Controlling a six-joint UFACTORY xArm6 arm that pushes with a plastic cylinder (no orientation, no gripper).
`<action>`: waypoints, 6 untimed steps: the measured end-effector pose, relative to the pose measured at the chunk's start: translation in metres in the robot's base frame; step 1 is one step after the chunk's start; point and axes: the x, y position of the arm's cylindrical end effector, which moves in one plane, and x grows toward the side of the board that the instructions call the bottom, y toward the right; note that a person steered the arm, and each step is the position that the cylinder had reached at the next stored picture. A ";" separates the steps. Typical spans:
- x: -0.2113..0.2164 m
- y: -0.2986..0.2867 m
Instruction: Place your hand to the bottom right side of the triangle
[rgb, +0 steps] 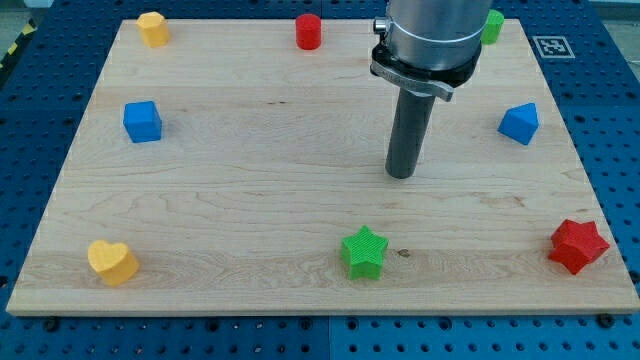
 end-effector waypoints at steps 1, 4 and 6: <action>0.000 0.000; 0.000 0.048; 0.000 0.188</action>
